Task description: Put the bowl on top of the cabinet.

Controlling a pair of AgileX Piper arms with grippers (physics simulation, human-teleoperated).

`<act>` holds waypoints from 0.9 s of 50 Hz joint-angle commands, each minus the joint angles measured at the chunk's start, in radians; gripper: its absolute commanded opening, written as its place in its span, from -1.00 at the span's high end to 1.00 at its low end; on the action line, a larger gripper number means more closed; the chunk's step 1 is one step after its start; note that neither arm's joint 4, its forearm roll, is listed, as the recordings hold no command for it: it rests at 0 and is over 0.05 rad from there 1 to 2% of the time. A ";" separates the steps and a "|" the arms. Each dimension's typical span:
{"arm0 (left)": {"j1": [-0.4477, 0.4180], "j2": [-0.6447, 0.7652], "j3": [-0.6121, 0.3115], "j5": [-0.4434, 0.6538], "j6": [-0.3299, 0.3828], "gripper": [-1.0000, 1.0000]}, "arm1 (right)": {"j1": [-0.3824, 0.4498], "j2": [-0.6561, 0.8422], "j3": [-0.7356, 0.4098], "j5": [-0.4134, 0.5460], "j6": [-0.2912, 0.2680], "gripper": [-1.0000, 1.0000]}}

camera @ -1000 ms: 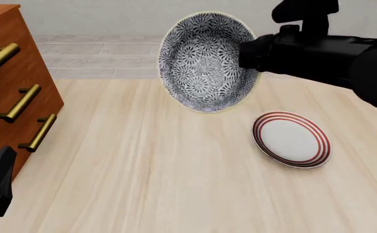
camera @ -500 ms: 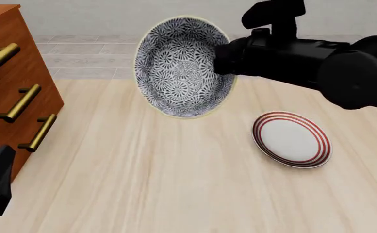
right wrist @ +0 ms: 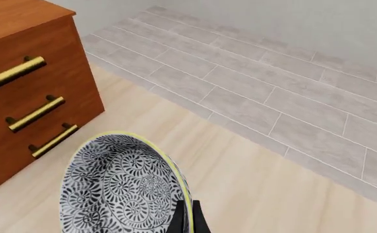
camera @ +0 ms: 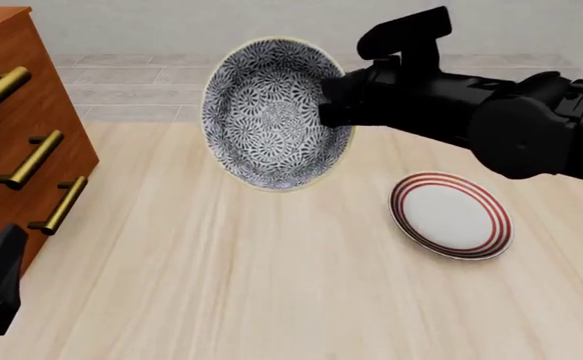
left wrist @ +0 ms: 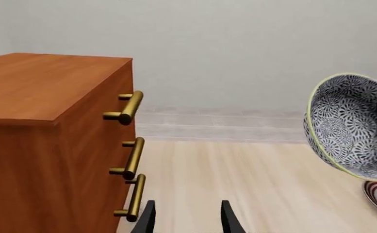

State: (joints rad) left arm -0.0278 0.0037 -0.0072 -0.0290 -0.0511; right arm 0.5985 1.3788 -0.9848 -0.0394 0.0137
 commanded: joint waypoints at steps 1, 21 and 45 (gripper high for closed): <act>-0.036 0.043 -0.009 -0.054 -0.032 -1.00 | -0.010 -0.013 -0.004 -0.010 -0.012 1.00; -0.210 0.219 -0.178 -0.158 -0.123 -1.00 | -0.002 -0.052 -0.002 0.004 -0.018 1.00; -0.414 0.516 -0.321 -0.295 -0.148 -1.00 | 0.018 -0.106 0.010 0.015 -0.010 1.00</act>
State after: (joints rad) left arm -0.3773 0.4278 -0.2774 -0.2774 -0.1789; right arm 0.6083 1.2928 -0.9749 -0.0237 -0.0019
